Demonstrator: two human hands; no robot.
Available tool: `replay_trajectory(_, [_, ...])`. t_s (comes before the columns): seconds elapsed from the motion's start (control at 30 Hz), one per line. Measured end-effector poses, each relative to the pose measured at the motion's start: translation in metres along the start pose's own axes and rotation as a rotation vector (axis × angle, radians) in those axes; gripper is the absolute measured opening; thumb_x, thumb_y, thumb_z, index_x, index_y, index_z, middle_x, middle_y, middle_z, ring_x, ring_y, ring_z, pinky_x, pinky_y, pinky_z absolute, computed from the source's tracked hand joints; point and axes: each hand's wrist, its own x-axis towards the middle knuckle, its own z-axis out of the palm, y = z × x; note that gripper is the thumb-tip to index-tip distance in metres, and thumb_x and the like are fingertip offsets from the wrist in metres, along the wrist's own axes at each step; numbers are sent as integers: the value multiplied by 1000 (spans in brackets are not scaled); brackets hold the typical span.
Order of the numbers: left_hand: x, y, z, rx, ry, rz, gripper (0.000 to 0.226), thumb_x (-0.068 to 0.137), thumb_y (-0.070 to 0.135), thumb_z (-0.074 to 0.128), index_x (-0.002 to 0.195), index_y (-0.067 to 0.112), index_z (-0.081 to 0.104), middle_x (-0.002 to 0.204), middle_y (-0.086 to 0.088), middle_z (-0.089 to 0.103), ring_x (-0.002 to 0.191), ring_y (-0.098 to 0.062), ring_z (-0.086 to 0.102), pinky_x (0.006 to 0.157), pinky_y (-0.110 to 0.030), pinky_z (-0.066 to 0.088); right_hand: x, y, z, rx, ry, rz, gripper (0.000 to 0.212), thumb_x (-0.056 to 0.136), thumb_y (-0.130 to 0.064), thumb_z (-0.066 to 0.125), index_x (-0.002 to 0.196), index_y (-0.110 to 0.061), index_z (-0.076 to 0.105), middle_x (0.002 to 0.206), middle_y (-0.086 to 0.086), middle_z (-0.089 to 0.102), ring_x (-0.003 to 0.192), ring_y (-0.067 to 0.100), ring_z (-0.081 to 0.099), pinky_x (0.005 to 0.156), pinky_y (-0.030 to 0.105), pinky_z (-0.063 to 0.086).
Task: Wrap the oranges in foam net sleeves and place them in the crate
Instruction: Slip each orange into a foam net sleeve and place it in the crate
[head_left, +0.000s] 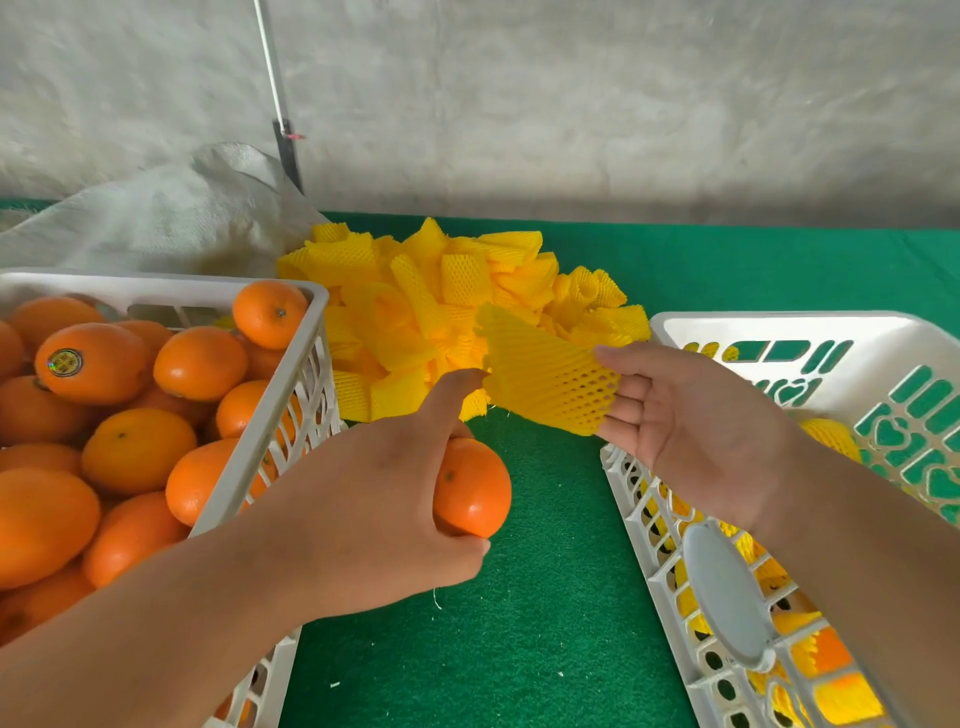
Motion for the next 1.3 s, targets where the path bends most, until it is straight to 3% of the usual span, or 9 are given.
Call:
replay_trajectory(0.13, [2, -2, -2, 12, 64, -24, 114, 65, 73, 72, 151, 61, -2, 119, 25, 61, 85, -9, 67, 72, -44, 60, 1, 0, 0, -100, 32, -30, 22, 88, -18, 74, 108, -8, 75, 116, 15, 79, 101, 26, 79, 78, 29, 63])
replay_trajectory(0.2, [3, -1, -3, 21, 64, -18, 115, 65, 74, 71, 153, 61, -2, 120, 25, 62, 84, -9, 67, 70, -43, 60, 1, 1, -2, -160, 88, -33, 22, 85, -18, 76, 103, -9, 69, 112, 16, 79, 95, 26, 80, 75, 28, 64])
replay_trajectory(0.53, [0, 0, -6, 92, 23, 42, 103, 69, 69, 72, 143, 79, 0, 108, 20, 66, 81, -6, 65, 70, -40, 59, 2, 5, -1, -248, 262, -39, 28, 98, -15, 72, 126, -16, 66, 112, 16, 79, 87, 20, 77, 73, 33, 65])
replay_trajectory(0.63, [-2, 0, -3, 125, -13, 66, 103, 70, 75, 69, 135, 83, -11, 120, 19, 65, 90, -7, 64, 74, -33, 52, 2, 4, 1, -167, 218, -28, 29, 98, -11, 70, 127, -12, 67, 114, 15, 79, 88, 19, 78, 72, 30, 65])
replay_trajectory(0.77, [-2, 1, -2, 134, -40, 79, 96, 70, 78, 68, 136, 80, -2, 103, 34, 52, 81, 0, 57, 67, -20, 39, 2, 2, 3, -100, 104, 4, 37, 101, -17, 64, 135, -3, 65, 137, 28, 64, 104, 33, 63, 103, 45, 58])
replay_trajectory(0.9, [-2, -2, -2, 133, -65, 68, 76, 71, 77, 68, 131, 66, 21, 89, 27, 51, 74, -1, 55, 61, -23, 42, -1, 3, 6, -74, -61, 13, 43, 89, -32, 70, 127, -12, 72, 121, 14, 77, 100, 25, 77, 79, 36, 64])
replay_trajectory(1.03, [0, -2, -1, 102, -59, 47, 84, 71, 72, 69, 143, 55, 29, 85, 18, 57, 71, -5, 59, 63, -32, 53, -3, 4, 7, -73, -201, 5, 62, 88, -33, 75, 141, -4, 62, 126, 12, 74, 107, 26, 75, 91, 42, 63])
replay_trajectory(1.2, [0, -2, 0, 106, -93, 47, 70, 71, 72, 69, 130, 59, 34, 93, 25, 57, 81, 1, 59, 73, -30, 53, -7, 3, 10, -49, -329, 4, 55, 96, -34, 65, 147, -13, 61, 135, 11, 70, 121, 30, 70, 101, 49, 58])
replay_trajectory(1.3, [0, -2, 0, 83, -94, 47, 76, 71, 71, 70, 136, 55, 35, 100, 27, 58, 85, 0, 61, 74, -29, 52, -10, 2, 11, -76, -367, 27, 61, 93, -43, 65, 148, -16, 60, 142, 13, 66, 127, 33, 66, 104, 55, 56])
